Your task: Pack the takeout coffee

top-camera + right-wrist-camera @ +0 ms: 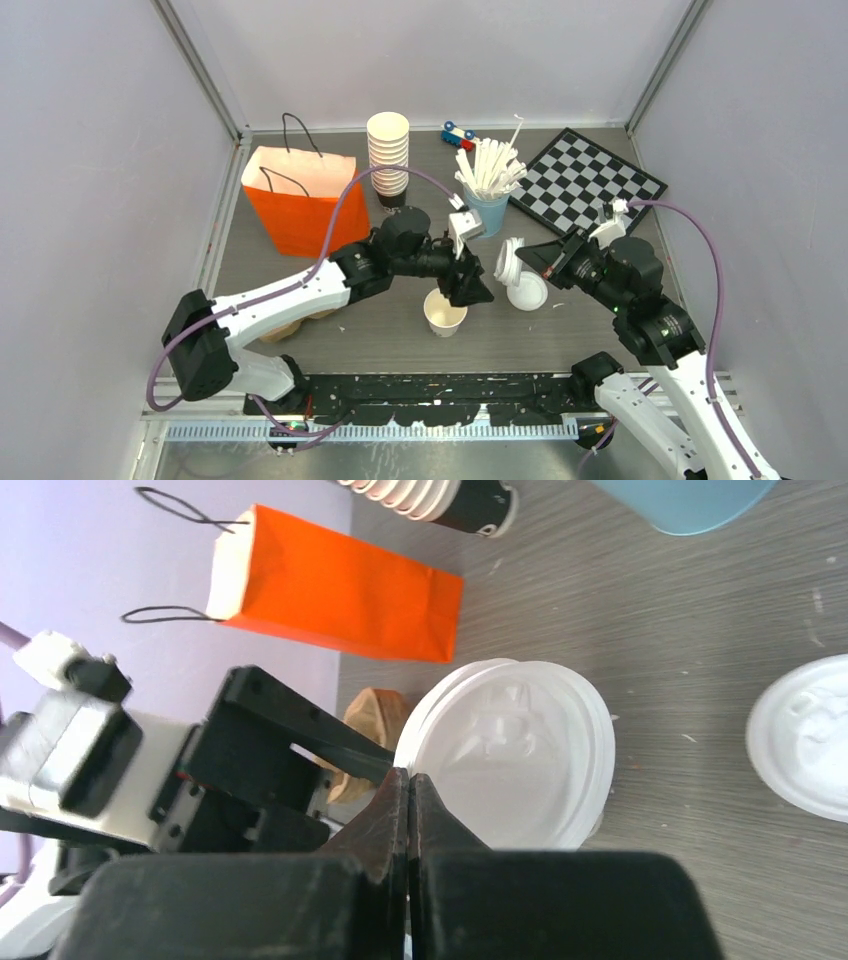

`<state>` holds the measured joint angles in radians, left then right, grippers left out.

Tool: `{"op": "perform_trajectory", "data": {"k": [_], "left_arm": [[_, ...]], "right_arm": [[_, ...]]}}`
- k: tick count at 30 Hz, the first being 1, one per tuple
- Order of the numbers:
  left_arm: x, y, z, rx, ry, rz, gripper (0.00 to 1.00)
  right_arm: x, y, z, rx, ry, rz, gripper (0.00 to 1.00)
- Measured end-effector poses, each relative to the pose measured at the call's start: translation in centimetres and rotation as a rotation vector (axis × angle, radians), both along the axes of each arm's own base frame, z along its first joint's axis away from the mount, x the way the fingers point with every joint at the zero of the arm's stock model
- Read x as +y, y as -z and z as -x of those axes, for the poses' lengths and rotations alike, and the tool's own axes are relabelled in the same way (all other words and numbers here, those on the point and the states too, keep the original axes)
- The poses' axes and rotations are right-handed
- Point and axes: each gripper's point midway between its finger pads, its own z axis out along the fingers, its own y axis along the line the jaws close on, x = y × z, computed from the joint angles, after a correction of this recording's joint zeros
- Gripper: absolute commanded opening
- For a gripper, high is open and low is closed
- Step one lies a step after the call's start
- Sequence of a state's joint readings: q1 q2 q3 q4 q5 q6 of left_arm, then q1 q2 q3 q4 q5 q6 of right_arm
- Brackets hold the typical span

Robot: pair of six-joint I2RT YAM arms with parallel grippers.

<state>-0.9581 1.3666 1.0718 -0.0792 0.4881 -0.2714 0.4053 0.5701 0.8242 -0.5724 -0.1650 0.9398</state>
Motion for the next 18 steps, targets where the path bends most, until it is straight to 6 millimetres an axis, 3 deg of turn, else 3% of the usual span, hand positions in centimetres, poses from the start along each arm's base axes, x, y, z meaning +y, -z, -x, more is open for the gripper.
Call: {"op": "perform_trajectory", "data": {"k": [5,9,15,18], "left_arm": [[-0.2,0.6,2.1,-0.166,0.12,0.04,0.75],[1.2,1.0,2.3,-0.175,0.072,0.027,0.71],[1.7,-1.9,1.3,0.062,-0.163,0.102,0.64],[1.4,-2.8,1.4,0.251,-0.25,0.155,0.65]], "right_arm": [[1.0,-1.6,1.0,-0.041,-0.072,-0.058,0.0],[1.4,-3.3,2.4,-0.132,-0.145,-0.069,0.0],[1.4,-6.3,4.7,-0.357,-0.228,-0.076,0.0],[1.5,-6.6,5.0,-0.417,-0.247,-0.066,0.0]]}}
